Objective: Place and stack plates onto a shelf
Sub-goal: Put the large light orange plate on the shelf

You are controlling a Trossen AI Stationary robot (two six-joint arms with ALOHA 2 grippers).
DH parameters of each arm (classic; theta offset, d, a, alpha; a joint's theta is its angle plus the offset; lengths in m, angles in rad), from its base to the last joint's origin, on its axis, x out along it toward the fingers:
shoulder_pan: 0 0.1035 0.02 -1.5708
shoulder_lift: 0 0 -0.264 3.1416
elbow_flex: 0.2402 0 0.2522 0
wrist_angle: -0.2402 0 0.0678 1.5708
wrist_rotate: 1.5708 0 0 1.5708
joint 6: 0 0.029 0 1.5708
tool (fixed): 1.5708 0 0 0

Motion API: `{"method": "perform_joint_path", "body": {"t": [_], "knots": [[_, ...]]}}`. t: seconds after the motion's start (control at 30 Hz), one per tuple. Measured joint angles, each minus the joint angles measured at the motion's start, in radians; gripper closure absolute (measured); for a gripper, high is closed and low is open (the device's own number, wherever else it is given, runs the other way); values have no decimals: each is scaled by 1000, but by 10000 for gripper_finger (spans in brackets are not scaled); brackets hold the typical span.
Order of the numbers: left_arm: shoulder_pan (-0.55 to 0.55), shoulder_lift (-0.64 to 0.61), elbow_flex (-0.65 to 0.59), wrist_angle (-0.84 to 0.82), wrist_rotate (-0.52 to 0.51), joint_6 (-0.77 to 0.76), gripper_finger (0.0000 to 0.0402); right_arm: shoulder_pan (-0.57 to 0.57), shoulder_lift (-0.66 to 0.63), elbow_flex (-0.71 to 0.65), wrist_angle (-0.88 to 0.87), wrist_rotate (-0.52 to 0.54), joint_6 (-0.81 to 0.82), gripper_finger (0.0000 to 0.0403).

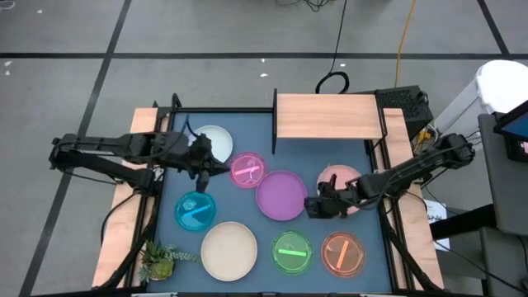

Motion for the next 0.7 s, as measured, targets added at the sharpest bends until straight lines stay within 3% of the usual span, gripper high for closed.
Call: {"method": "perform_joint_path", "body": {"t": [0.07,0.37,0.7], "knots": [[-6,2,0,-2,1,-24,387,4,-3,-29,60,12,56,403],[-48,-2,0,-3,0,-59,387,33,-61,-33,-13,30,76,403],[-63,-1,0,-21,-3,-38,387,17,-163,112,-562,-46,-56,403]]}}
